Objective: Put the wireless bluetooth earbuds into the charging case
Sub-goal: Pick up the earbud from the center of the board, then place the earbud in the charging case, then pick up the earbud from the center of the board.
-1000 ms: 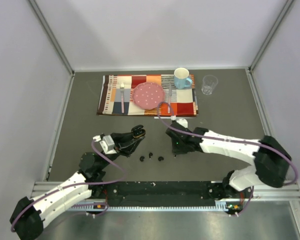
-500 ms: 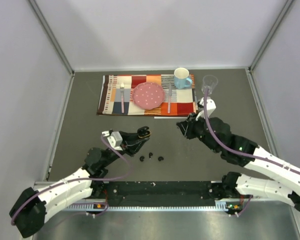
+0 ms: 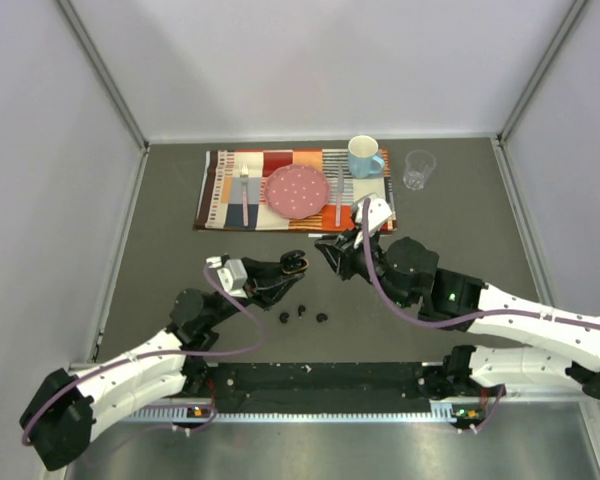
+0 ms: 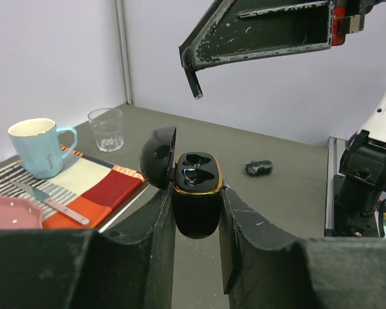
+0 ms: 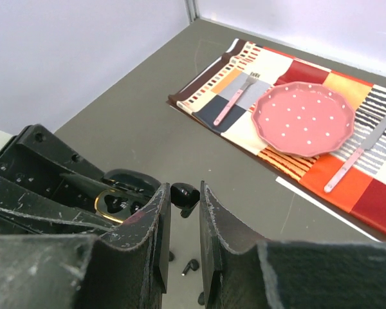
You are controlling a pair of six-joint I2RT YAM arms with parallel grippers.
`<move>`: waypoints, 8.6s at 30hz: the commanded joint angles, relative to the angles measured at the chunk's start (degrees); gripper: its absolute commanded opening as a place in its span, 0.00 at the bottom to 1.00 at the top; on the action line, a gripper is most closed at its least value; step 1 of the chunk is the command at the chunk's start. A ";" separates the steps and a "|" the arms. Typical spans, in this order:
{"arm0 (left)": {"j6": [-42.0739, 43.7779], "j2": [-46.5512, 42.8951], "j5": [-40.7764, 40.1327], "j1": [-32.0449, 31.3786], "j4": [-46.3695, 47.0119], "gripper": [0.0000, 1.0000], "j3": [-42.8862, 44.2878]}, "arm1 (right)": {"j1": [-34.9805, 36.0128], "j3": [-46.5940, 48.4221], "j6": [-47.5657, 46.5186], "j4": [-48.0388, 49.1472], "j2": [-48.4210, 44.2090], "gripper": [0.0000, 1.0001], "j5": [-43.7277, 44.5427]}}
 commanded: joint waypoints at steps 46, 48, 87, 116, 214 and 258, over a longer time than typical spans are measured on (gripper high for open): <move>-1.64 1.42 -0.54 -0.24 5.59 0.00 2.76 | 7.03 3.38 -1.40 5.97 8.18 0.00 5.68; -1.56 1.07 -0.89 -0.15 5.51 0.00 2.67 | 7.29 3.46 -1.92 5.71 8.26 0.00 6.47; 0.46 0.10 -3.09 -0.15 4.45 0.00 3.11 | 9.40 7.41 -2.55 -0.71 11.43 0.29 3.48; 0.64 -3.94 -5.37 -0.15 3.57 0.00 0.57 | -10.27 8.39 27.31 -20.19 -1.41 0.89 -1.16; 8.38 -24.86 -22.60 3.54 -16.12 0.00 -1.19 | -19.25 -5.15 57.67 -16.89 9.14 0.99 -23.41; 9.08 -28.73 -26.64 3.62 -17.26 0.00 -3.48 | -8.35 23.06 67.68 -38.50 50.18 0.51 -20.25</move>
